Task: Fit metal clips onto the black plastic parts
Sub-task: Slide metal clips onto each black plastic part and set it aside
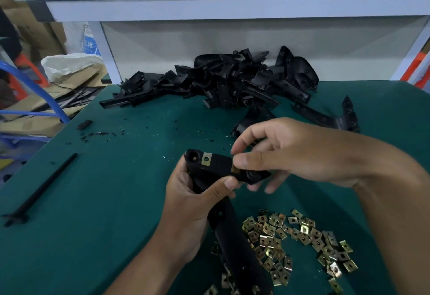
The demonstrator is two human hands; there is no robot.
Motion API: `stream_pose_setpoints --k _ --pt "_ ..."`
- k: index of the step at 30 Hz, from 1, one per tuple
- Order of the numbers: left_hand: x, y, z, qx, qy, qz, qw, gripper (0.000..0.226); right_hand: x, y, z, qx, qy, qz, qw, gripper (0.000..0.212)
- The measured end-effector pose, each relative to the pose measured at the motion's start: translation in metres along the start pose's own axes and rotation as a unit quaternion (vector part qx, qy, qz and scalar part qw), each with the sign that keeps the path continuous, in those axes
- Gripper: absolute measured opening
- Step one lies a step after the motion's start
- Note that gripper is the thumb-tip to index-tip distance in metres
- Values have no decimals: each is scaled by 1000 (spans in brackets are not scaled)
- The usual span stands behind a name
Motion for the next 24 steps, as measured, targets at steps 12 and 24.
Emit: stream_pose_setpoints --k 12,24 --pt "-6 -17 24 -7 -24 -32 999 31 -30 25 -12 19 60 81 995 24" --pt "-101 -191 -12 86 54 -328 939 19 -300 2 49 1 -21 423 906 49"
Point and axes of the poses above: each hand's wrist, its own x-axis towards the middle knuckle, its own y-axis out of the back of the hand, z = x × y, the point moved 8 cm from there along x, towards the middle knuckle
